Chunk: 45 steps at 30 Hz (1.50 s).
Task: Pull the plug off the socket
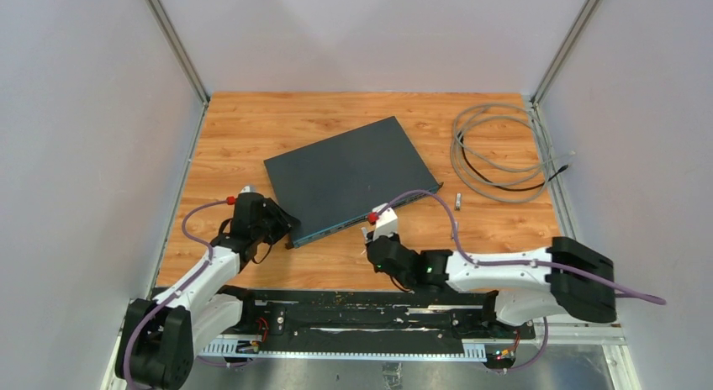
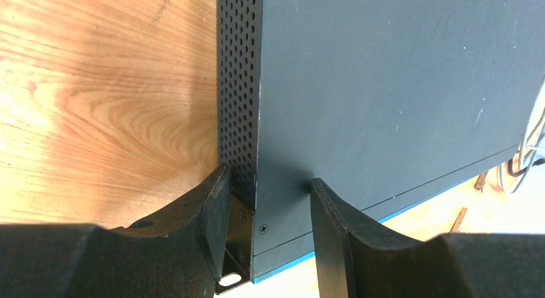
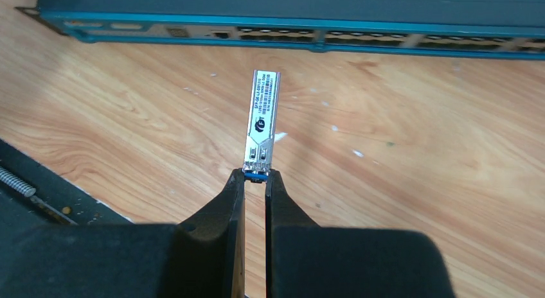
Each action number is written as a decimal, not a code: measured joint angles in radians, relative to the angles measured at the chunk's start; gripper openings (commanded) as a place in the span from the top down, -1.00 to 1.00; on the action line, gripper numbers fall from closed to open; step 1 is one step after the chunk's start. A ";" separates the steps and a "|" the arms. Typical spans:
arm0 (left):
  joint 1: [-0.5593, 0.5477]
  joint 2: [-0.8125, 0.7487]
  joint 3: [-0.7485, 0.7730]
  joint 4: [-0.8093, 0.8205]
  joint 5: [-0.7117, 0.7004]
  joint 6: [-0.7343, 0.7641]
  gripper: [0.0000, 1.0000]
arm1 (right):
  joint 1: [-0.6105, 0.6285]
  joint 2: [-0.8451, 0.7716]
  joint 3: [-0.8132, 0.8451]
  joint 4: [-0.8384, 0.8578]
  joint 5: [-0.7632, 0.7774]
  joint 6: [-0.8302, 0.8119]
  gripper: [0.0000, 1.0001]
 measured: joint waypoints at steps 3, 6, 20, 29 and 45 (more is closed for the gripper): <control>0.000 -0.014 -0.003 -0.005 -0.003 0.000 0.23 | -0.004 -0.104 -0.024 -0.103 0.058 0.036 1.00; -0.001 -0.040 -0.006 -0.016 -0.010 0.001 0.22 | -0.043 -0.207 -0.072 -0.188 0.090 0.075 1.00; -0.008 -0.271 0.069 -0.375 -0.152 0.058 -0.94 | -0.483 -0.378 -0.317 -0.235 -0.047 0.099 0.60; -0.008 -0.531 0.369 -0.651 -0.323 0.111 -0.99 | -0.490 -0.275 -0.237 -0.256 -0.083 0.121 -0.89; -0.008 -0.619 0.671 -0.903 -0.403 0.261 -0.99 | -0.491 -0.710 0.173 -0.765 0.211 0.047 -0.99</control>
